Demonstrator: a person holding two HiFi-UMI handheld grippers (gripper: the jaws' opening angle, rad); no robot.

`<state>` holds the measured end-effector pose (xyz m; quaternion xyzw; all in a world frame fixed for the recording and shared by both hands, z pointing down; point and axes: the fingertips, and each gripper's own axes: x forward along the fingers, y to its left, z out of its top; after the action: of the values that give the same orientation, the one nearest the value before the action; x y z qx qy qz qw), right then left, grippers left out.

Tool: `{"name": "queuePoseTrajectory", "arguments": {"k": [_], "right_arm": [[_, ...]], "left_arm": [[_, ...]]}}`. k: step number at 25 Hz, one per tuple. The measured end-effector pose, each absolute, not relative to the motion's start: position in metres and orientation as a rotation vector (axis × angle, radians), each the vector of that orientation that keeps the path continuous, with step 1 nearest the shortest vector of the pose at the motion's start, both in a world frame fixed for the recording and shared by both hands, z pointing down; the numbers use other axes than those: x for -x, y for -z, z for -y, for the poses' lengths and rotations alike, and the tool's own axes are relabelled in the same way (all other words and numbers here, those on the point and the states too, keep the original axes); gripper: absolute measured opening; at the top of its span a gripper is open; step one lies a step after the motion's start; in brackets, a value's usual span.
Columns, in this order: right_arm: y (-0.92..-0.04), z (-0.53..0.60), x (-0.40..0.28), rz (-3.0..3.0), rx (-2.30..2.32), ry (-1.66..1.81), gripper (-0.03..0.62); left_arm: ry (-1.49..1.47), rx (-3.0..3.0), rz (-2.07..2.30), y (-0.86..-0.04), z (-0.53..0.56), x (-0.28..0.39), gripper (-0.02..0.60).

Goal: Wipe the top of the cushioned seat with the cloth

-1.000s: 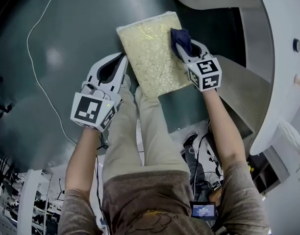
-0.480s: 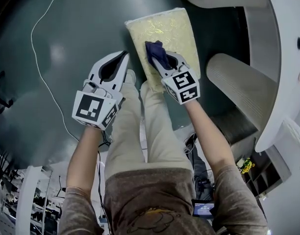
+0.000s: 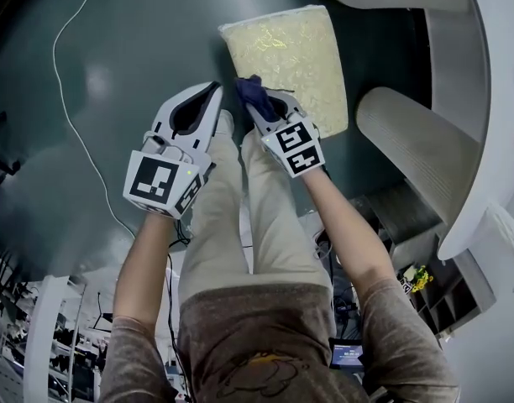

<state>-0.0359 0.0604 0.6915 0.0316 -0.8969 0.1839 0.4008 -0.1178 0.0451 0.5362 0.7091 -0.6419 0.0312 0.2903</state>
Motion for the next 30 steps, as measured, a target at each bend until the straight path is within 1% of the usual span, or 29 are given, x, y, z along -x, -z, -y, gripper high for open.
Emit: {"name": "queuePoseTrajectory", "arguments": {"k": [13,30], "right_arm": [[-0.716,-0.028,0.015,2.223,-0.067,-0.363,0.086],[-0.716,0.054,-0.047,2.183,-0.18,-0.252,0.087]], "left_arm": [[-0.096,-1.896,1.683,-0.543,-0.029,0.104,0.017],[-0.115,-1.926,1.649,-0.54,-0.01,0.088,0.017]]}}
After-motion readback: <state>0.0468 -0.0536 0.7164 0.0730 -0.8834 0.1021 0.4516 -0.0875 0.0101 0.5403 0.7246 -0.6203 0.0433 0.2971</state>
